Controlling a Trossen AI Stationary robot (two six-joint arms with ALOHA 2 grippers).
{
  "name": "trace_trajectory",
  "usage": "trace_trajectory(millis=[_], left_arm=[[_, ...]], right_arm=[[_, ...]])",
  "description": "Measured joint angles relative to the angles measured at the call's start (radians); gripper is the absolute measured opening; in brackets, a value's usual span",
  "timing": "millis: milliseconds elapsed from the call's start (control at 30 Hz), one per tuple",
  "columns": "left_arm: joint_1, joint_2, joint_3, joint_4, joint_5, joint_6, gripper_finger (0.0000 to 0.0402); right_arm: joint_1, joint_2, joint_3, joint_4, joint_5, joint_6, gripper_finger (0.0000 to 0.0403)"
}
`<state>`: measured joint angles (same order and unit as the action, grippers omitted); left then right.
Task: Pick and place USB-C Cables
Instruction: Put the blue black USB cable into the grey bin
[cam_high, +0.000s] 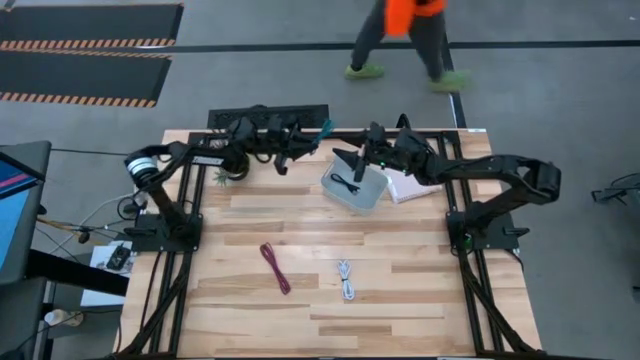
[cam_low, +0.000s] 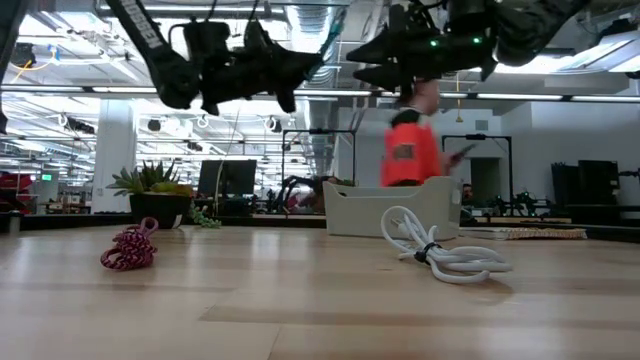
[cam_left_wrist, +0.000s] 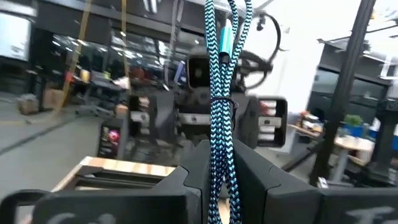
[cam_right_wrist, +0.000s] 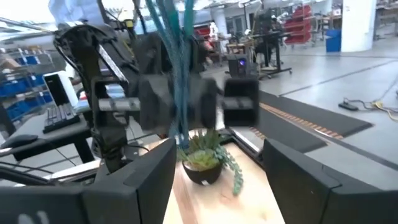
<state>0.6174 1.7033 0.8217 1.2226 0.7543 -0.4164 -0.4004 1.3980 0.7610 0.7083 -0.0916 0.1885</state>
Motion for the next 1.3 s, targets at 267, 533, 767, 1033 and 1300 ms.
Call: trace_trajectory(millis=[267, 533, 767, 1033, 1300], left_arm=[[-0.006, 0.052, 0.061, 0.003, 0.004, -0.003, 0.0038], [-0.021, 0.052, 0.083, -0.008, 0.001, 0.007, 0.0038], [-0.034, 0.052, 0.083, -0.006, -0.013, 0.012, 0.0038], [-0.037, 0.052, 0.083, -0.006, -0.033, 0.016, 0.0038], [-0.044, 0.051, 0.083, -0.017, -0.041, 0.031, 0.0038]], right_arm=[[-0.024, 0.032, 0.063, -0.006, -0.043, -0.011, 0.0265], [-0.024, 0.031, 0.11, -0.002, -0.056, -0.032, 0.0265], [-0.019, 0.031, 0.123, -0.005, -0.067, -0.033, 0.0265], [-0.007, 0.031, 0.123, -0.003, -0.068, -0.032, 0.0265], [-0.008, 0.031, 0.123, -0.003, -0.068, -0.017, 0.0265]])
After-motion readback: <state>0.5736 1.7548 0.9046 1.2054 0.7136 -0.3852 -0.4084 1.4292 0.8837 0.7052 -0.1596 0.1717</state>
